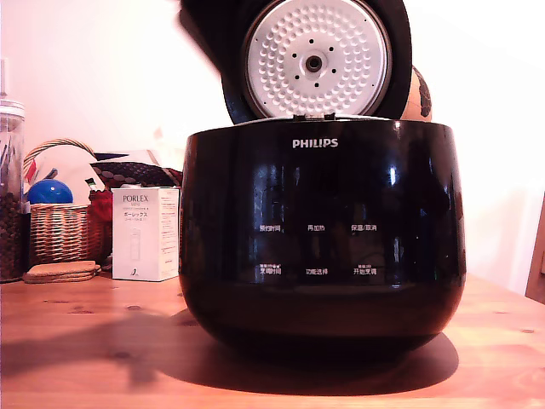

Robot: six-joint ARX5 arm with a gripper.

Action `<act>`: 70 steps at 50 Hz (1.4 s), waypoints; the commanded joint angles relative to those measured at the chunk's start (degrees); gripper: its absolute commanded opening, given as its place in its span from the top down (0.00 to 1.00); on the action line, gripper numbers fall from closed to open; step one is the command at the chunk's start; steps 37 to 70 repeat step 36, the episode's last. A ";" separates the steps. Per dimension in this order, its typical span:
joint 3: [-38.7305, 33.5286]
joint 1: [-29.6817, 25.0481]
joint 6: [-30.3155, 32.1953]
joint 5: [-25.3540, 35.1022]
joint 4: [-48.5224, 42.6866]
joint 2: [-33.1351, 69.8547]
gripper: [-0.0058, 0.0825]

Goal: Place the pot you are holding inside the rice cooker

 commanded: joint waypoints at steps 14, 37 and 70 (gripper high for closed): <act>0.26 11.54 -11.06 -4.72 14.21 -7.72 0.96; 0.26 19.45 -13.27 -4.52 23.93 -10.97 0.96; 0.26 19.45 -13.27 -4.52 23.93 -10.97 0.96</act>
